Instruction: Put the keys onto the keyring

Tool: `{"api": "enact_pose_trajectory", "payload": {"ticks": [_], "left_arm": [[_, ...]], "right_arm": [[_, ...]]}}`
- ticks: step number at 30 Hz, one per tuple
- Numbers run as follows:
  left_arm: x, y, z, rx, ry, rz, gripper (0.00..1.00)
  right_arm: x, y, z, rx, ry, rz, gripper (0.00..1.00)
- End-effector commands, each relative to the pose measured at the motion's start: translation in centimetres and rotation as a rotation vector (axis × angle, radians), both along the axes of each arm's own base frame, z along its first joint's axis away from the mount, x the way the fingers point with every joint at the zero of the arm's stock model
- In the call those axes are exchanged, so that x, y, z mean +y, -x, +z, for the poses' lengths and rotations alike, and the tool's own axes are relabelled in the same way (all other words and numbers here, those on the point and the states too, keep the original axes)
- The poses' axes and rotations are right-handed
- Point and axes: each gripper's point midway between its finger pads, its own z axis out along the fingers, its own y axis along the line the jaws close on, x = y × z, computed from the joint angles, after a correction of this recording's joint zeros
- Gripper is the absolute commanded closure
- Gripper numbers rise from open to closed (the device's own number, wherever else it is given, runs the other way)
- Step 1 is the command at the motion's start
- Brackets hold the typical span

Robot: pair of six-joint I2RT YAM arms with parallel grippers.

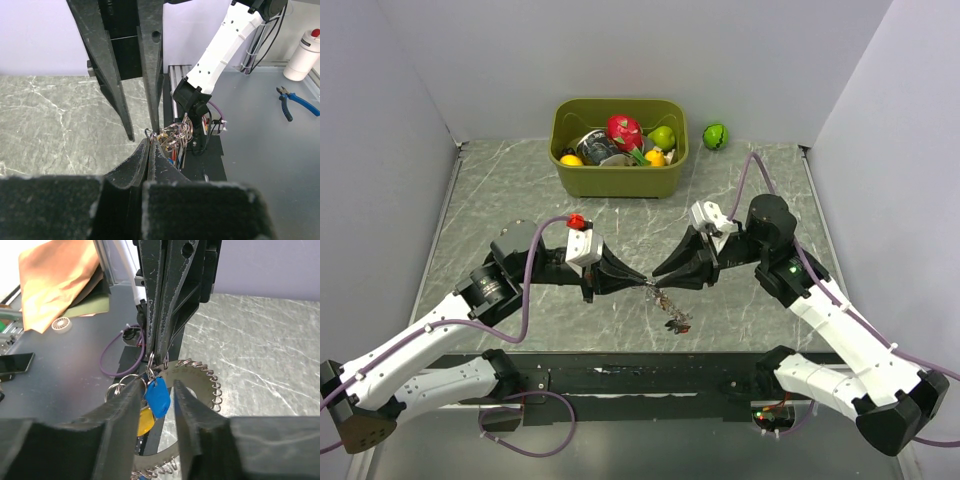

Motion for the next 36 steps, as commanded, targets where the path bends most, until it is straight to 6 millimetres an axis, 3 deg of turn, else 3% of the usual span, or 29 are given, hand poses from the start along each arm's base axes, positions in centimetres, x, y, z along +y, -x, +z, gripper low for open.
{"api": "enact_pose_trajectory", "payload": {"ticks": [1,7,26,36], "left_arm": [[0.2,0.4,3.7,-0.096,0.087,-0.016,0.99],[0.1,0.3,3.7,-0.098,0.087,-0.02,0.99],[0.4,0.4,4.3,-0.108,0.102,-0.01,0.99],[0.3,0.8,4.2,-0.106,0.098,-0.039,0.99]], "right_arm": [[0.0,0.0,0.8,-0.029,-0.031,0.015,0.72],[0.0,0.1,0.6,-0.031,-0.021,0.011,1.0],[0.3,-1.4,-1.9,-0.009,0.033,-0.04,1.0],[0.2,-1.7,-2.0,-0.024,0.033,-0.075,1.0]]}}
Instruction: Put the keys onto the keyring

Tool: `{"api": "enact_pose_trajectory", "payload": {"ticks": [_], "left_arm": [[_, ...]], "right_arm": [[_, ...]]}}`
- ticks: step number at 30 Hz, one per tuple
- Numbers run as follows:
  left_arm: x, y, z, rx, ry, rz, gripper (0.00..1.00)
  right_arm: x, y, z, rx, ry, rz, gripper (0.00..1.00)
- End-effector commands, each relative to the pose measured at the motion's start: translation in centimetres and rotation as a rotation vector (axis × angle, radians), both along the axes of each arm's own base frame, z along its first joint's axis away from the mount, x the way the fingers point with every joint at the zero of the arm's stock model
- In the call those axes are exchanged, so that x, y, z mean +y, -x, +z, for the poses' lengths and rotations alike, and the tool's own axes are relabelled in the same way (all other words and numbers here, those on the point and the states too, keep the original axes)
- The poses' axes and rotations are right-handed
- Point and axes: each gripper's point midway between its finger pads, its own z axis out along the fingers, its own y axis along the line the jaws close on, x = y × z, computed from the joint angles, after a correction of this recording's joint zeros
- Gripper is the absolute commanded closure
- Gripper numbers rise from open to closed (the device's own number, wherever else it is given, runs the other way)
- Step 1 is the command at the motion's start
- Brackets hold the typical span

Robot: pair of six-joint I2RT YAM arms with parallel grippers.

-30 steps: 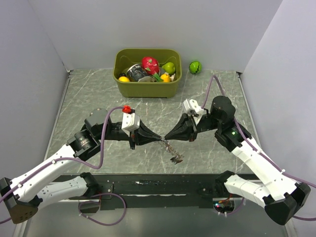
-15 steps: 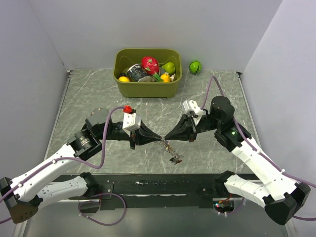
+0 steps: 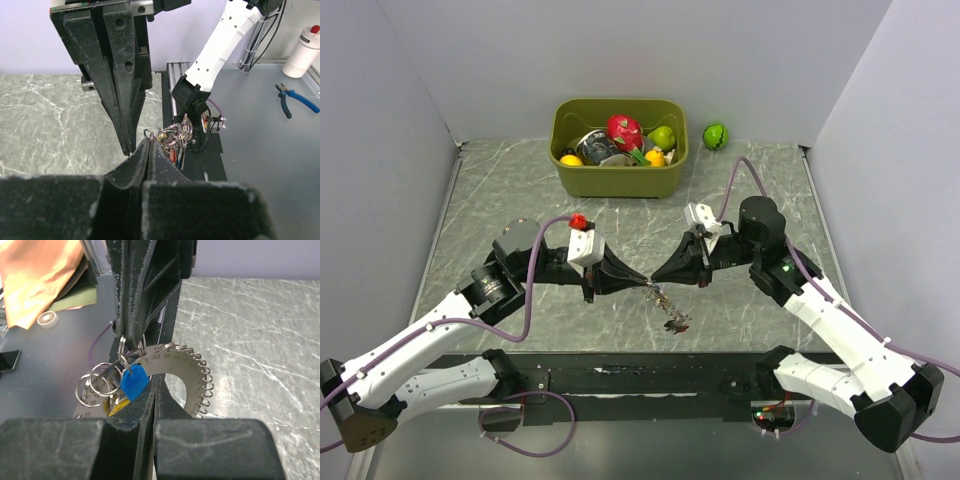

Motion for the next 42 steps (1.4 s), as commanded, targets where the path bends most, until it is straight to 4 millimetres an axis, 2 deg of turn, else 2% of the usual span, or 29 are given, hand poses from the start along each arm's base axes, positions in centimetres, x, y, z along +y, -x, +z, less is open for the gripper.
{"api": "enact_pose_trajectory", "payload": {"ticks": [1,4,5,6,7,8,11,15,20,35,39,42], "left_arm": [[0.4,0.8,4.4,-0.106,0.105,-0.032,0.99],[0.5,0.8,3.9,-0.119,0.081,-0.034,0.99],[0.5,0.9,4.0,-0.138,0.084,-0.041,0.99],[0.6,1.0,3.1,-0.113,0.049,-0.047,0.99],[0.6,1.1,3.1,-0.112,0.041,-0.05,0.99],[0.6,1.2,2.8,-0.118,0.029,-0.059,0.99],[0.7,2.1,2.1,-0.114,-0.015,-0.123,0.99],[0.9,3.2,1.5,-0.109,-0.053,-0.21,0.99],[0.3,3.0,1.5,-0.097,-0.039,-0.217,0.99],[-0.6,2.2,1.8,-0.082,-0.025,-0.209,0.99],[-0.6,2.1,1.9,-0.084,-0.022,-0.202,0.99],[-0.6,2.0,2.0,-0.083,-0.021,-0.201,0.99]], "right_arm": [[-0.2,-0.3,0.6,-0.048,-0.013,-0.033,1.0],[-0.7,-0.3,1.0,-0.084,-0.023,-0.065,1.0],[-0.8,-0.4,1.1,-0.093,-0.027,-0.082,0.93],[-1.0,-0.1,1.5,-0.108,-0.037,-0.084,0.86],[-1.1,0.0,1.6,-0.111,-0.041,-0.081,0.78],[-1.2,0.2,1.9,-0.116,-0.046,-0.077,0.65],[-1.2,1.2,2.4,-0.114,-0.06,-0.029,0.47],[-1.3,2.2,2.7,-0.1,-0.069,0.032,0.4],[-1.3,3.1,3.2,-0.085,-0.095,0.072,0.39],[-0.2,3.4,1.5,-0.01,-0.069,0.103,0.48],[0.0,3.4,1.4,-0.005,-0.064,0.108,0.54],[0.0,3.3,1.2,-0.001,-0.061,0.106,0.65]]}}
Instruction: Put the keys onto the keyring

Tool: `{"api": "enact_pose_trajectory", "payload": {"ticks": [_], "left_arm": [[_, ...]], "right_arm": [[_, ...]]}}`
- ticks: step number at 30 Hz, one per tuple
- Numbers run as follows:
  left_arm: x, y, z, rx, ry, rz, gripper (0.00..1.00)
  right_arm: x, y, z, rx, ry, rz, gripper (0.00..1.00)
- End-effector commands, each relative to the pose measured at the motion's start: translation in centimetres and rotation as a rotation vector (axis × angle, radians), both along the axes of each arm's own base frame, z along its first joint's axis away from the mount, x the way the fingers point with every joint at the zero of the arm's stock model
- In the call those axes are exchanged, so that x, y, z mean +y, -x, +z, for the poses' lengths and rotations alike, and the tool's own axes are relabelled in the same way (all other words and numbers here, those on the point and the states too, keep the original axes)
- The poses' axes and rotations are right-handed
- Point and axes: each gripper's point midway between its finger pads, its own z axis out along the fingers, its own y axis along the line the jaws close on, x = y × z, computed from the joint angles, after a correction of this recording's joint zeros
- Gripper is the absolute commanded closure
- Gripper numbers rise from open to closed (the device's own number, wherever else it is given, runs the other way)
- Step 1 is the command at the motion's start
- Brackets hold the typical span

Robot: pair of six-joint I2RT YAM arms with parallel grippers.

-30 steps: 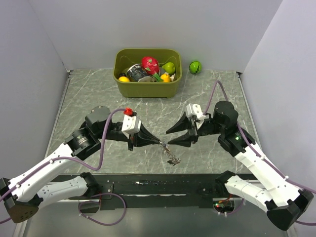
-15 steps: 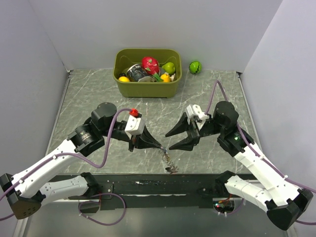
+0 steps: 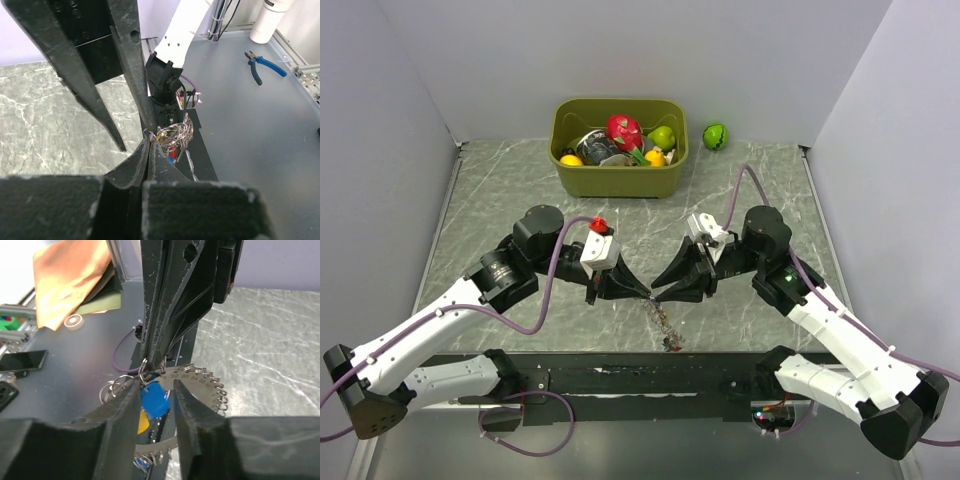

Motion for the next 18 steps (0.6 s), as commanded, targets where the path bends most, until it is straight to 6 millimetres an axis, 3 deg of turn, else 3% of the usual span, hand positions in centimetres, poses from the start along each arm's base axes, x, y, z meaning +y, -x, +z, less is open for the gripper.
{"api": "enact_pose_trajectory", "payload": {"ticks": [1,4,7,18], "left_arm": [[0.0,0.3,3.6,-0.074,0.103,-0.026,0.99],[0.0,0.3,3.9,-0.08,0.11,-0.021,0.99],[0.2,0.3,4.0,-0.085,0.117,-0.011,0.99],[0.3,0.3,4.6,-0.092,0.142,0.001,0.99]], "right_arm": [[0.2,0.2,0.4,-0.03,-0.02,0.013,0.73],[0.2,0.0,0.2,-0.032,-0.01,-0.002,0.89],[0.0,-0.2,0.0,-0.048,-0.011,-0.015,0.96],[0.0,-0.8,-1.3,-0.05,0.027,-0.059,1.0]]}}
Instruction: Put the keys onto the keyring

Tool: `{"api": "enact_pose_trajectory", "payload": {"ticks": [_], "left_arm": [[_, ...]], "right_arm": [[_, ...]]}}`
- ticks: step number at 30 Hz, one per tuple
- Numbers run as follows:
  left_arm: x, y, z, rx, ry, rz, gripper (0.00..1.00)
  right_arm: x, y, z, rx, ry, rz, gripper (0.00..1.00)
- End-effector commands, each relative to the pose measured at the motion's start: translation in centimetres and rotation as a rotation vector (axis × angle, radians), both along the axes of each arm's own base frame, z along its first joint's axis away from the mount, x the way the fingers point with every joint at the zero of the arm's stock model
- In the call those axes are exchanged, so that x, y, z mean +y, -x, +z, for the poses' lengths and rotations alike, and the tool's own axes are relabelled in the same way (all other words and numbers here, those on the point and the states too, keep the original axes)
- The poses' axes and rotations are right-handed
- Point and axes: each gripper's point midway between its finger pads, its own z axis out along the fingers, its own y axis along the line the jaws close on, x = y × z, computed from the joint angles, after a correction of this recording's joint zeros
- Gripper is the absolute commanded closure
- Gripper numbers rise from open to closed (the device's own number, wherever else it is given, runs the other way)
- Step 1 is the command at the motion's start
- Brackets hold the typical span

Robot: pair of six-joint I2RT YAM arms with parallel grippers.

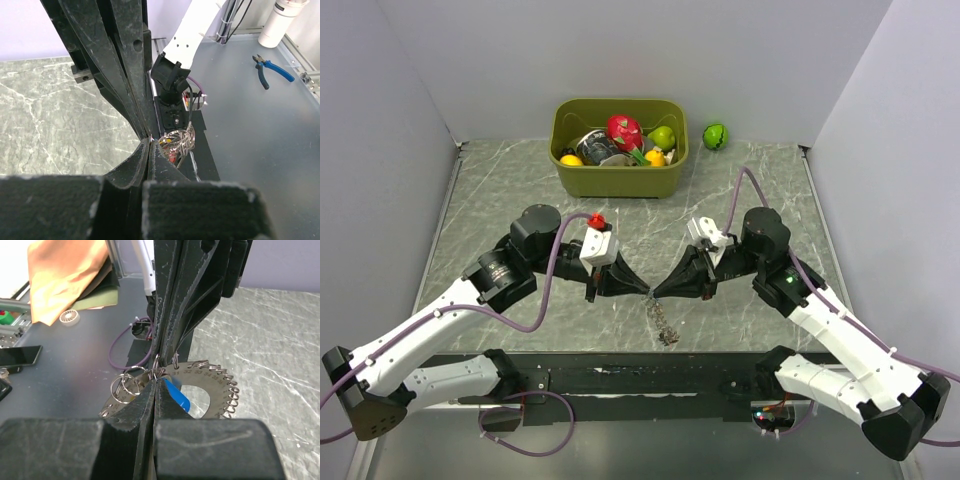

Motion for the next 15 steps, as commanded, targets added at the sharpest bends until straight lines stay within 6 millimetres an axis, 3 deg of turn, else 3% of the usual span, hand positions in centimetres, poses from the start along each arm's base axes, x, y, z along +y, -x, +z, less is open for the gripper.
{"api": "enact_pose_trajectory", "payload": {"ticks": [1,15], "left_arm": [[0.1,0.9,4.4,-0.099,0.138,-0.045,0.99],[-0.3,1.2,5.2,-0.086,0.171,-0.075,0.99]], "right_arm": [[-0.1,-0.7,-0.9,-0.019,0.018,-0.055,1.0],[0.7,-1.4,-1.8,-0.007,0.036,-0.119,1.0]]}}
